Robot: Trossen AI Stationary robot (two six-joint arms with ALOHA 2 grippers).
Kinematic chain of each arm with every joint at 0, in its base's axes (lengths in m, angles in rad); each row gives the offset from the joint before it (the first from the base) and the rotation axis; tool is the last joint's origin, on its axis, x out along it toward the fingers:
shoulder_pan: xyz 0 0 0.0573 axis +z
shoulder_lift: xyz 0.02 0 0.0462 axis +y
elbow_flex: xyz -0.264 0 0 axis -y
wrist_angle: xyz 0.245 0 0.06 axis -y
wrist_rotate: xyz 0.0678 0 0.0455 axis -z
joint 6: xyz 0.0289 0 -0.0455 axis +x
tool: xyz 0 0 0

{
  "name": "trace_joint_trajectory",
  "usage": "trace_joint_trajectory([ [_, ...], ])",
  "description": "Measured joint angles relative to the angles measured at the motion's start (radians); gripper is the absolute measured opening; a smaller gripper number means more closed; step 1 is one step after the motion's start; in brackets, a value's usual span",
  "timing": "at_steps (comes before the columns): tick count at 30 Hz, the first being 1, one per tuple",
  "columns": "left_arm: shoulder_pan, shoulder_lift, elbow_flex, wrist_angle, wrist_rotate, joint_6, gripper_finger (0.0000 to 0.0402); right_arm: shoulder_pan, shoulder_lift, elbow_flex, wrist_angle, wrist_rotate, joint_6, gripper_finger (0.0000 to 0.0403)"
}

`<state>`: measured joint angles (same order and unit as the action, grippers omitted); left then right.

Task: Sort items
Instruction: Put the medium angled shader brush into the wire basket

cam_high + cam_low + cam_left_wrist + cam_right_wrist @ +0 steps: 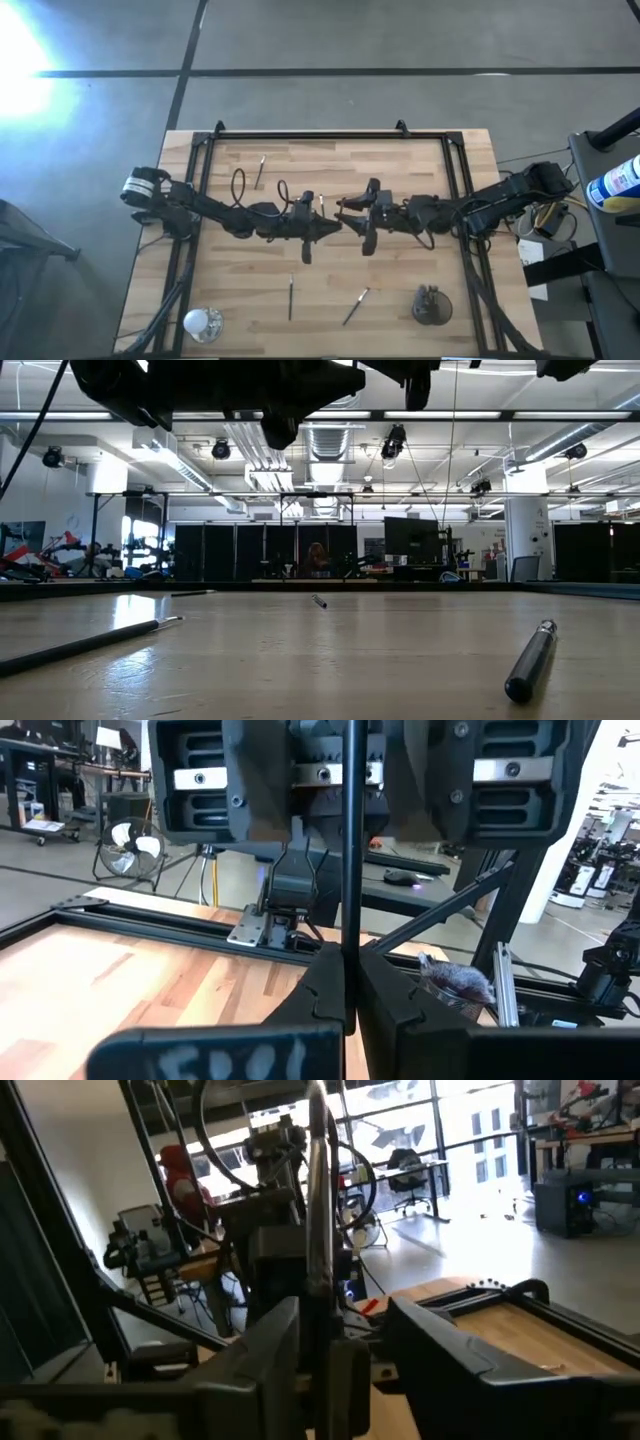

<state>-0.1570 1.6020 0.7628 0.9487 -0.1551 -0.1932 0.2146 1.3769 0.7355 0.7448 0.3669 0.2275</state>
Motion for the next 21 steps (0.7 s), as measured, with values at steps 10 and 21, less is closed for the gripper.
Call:
trace_joint_trajectory([
  [10,0.001,0.0,0.0,-0.015,-0.02,-0.028,0.0015,0.008,-0.023,0.011,-0.017,0.003,-0.024,0.0019],
  [21,0.003,0.0,-0.001,-0.095,-0.059,-0.073,0.0091,0.159,-0.254,0.011,-0.404,0.28,0.022,0.0015],
])
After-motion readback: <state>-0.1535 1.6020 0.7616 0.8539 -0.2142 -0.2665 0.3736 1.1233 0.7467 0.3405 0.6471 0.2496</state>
